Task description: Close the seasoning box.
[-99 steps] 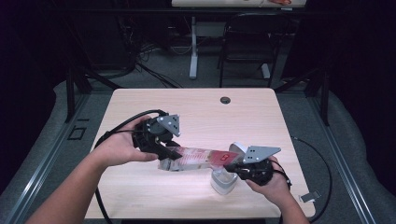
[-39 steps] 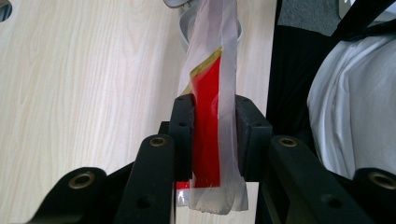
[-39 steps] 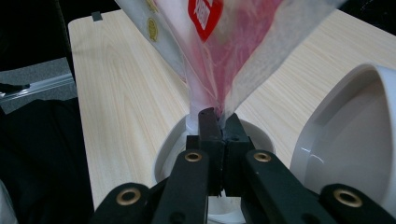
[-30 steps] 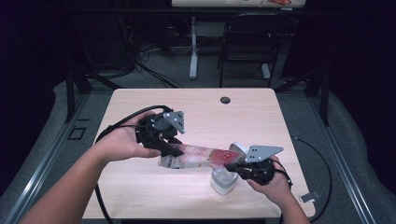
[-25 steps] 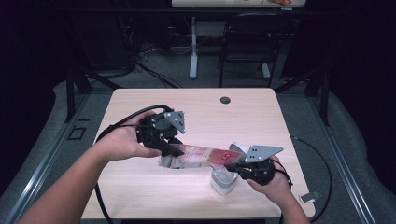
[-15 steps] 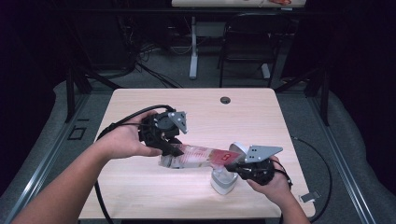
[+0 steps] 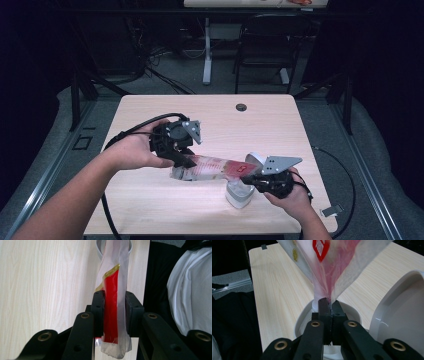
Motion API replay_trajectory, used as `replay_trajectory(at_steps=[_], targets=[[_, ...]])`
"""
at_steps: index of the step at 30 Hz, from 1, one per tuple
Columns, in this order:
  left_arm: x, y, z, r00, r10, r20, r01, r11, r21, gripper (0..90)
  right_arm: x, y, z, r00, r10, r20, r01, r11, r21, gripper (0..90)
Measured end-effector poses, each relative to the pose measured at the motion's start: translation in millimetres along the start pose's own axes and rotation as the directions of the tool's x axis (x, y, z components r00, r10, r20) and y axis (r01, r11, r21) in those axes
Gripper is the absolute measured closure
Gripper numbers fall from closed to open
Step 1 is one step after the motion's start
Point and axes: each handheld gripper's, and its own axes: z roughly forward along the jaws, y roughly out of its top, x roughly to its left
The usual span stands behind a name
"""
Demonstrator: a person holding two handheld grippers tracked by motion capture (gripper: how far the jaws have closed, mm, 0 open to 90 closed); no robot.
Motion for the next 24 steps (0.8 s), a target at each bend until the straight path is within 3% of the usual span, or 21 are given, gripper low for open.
replay_trajectory(at_steps=[24], targets=[[-4.1, 11.2, -4.0, 0.9997, 0.022, -0.014, -0.022, 0.9992, 0.034, 73.4, -1.2, -0.5, -2.8, 1.0, 0.0, -0.007, 0.0, 1.0, -0.009, 90.0]])
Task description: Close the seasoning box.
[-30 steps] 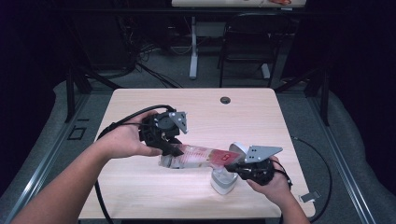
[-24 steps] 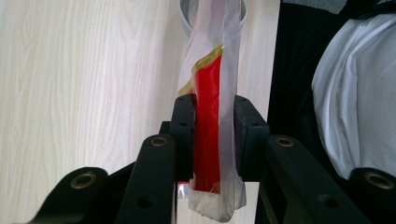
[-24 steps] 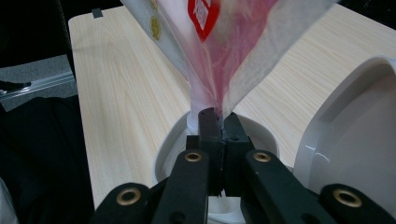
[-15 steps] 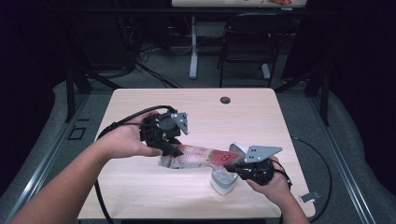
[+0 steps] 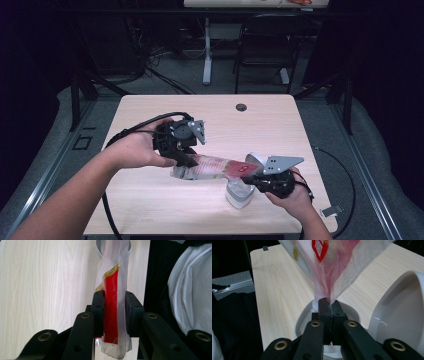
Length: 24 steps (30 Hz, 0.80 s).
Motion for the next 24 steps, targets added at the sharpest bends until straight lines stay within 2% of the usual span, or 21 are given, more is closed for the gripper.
replay_trajectory(at_steps=[15, 24], targets=[[-0.7, 4.9, 1.2, 0.9998, 0.019, 0.003, -0.019, 0.9998, 0.007, 73.7, 0.9, -2.5, 0.9, 1.0, -0.007, -0.001, 0.007, 0.9998, 0.017, 89.9], [-0.7, 3.2, 4.1, 0.9998, 0.016, 0.015, -0.016, 0.9999, 0.002, 73.9, 1.0, -2.6, 2.3, 1.0, -0.003, -0.005, 0.004, 0.9998, 0.021, 88.1]])
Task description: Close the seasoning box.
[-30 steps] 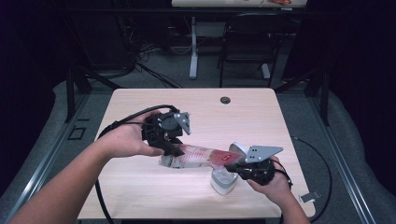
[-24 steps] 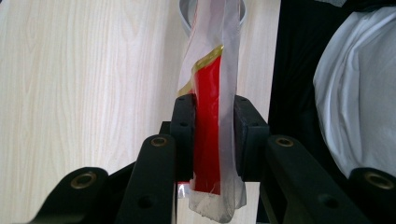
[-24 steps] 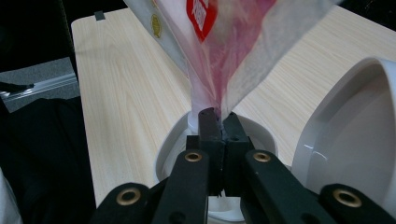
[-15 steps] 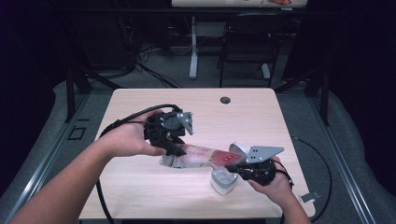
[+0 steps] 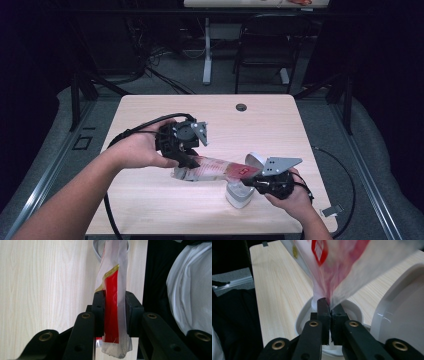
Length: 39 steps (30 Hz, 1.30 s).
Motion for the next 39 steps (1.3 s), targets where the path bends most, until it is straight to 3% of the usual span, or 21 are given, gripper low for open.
replay_trajectory(at_steps=[39], targets=[[-1.9, 12.1, -2.2, 0.9997, 0.015, -0.017, -0.015, 0.9996, 0.023, 73.7, -0.4, 0.6, -1.8, 1.0, -0.001, -0.004, 0.001, 1.0, -0.004, 89.3]])
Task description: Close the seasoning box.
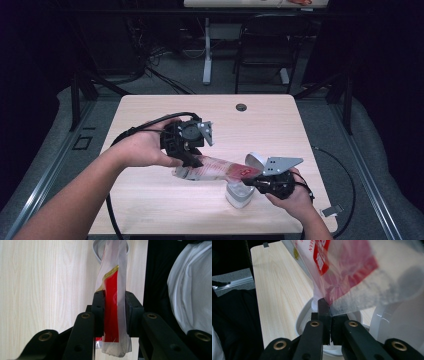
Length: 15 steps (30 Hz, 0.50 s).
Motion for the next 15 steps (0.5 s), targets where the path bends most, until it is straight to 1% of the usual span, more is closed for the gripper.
replay_trajectory(at_steps=[15], targets=[[0.5, 2.1, -0.4, 1.0, 0.004, 0.007, -0.004, 1.0, 0.004, 73.7, -0.9, -0.3, 0.0, 1.0, -0.001, 0.003, 0.001, 1.0, 0.002, 89.3]])
